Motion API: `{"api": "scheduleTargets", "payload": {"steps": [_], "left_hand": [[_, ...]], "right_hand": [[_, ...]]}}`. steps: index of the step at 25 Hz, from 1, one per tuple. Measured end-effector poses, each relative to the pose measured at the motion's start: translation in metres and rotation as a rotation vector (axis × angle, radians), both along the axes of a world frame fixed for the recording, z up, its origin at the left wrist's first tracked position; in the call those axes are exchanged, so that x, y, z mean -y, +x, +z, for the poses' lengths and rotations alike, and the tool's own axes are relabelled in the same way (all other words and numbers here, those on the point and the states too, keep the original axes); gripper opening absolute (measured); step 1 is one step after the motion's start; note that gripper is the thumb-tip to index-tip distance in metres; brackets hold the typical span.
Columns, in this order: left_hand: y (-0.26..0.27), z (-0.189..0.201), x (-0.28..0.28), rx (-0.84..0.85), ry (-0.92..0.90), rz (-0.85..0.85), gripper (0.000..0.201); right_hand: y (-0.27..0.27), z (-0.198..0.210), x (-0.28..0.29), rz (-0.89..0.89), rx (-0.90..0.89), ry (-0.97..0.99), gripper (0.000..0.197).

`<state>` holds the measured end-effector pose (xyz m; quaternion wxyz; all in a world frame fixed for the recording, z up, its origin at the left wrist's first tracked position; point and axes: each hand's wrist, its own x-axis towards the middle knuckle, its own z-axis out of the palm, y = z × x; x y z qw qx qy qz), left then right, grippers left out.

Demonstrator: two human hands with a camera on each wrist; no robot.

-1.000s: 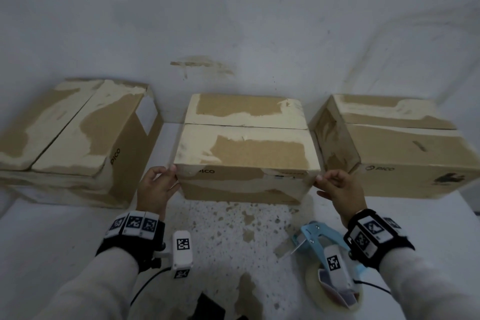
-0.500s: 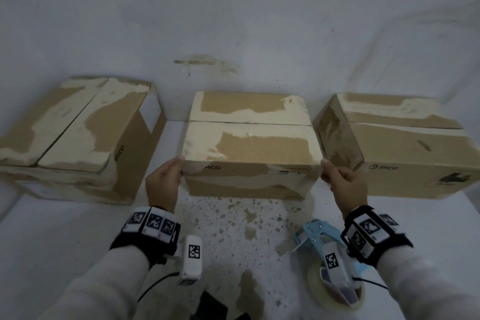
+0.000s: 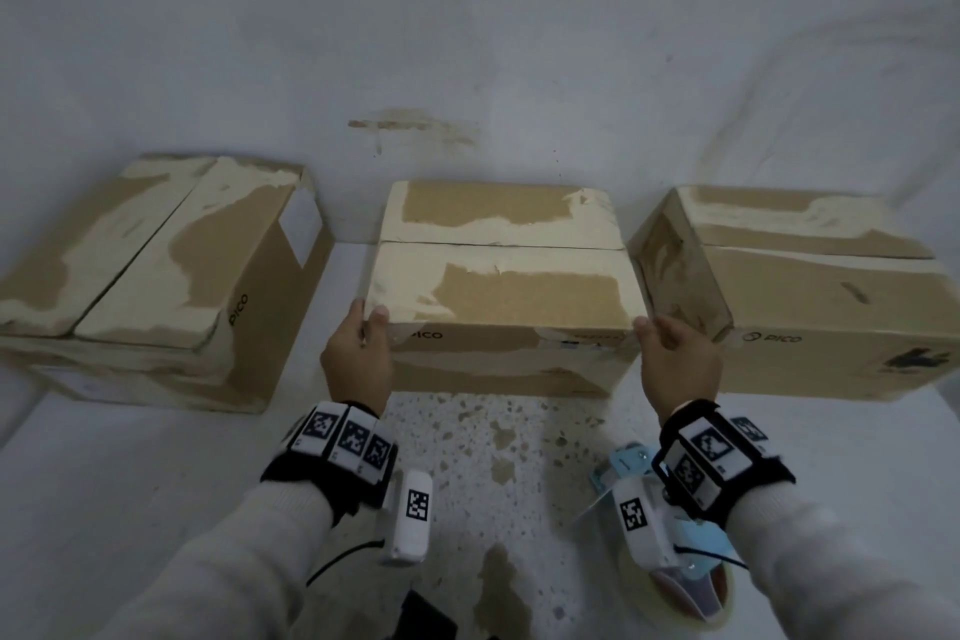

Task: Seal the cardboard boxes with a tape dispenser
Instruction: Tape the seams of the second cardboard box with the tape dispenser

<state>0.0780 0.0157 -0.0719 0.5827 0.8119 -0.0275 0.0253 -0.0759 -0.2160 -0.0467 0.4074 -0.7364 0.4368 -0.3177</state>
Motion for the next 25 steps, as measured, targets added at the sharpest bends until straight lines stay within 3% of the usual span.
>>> {"api": "scheduleTargets", "payload": {"steps": [4, 10, 18, 21, 25], "left_hand": [[0.001, -0.004, 0.0, 0.039, 0.019, -0.013, 0.045], [0.002, -0.003, 0.004, -0.059, -0.089, 0.019, 0.047], [0.0, -0.001, 0.003, -0.056, -0.07, -0.037, 0.047], [0.002, 0.002, 0.007, -0.066, -0.059, -0.054, 0.046], [0.015, 0.007, 0.007, -0.099, -0.079, -0.148, 0.048]], "right_hand": [[-0.001, -0.001, 0.005, 0.048, -0.068, -0.082, 0.033], [-0.003, -0.005, 0.004, -0.024, 0.102, 0.219, 0.035], [0.004, -0.001, 0.001, 0.013, -0.012, 0.105, 0.04], [0.006, 0.002, 0.002, 0.018, -0.067, 0.081, 0.031], [0.008, 0.008, 0.017, 0.057, -0.043, 0.247, 0.02]]}}
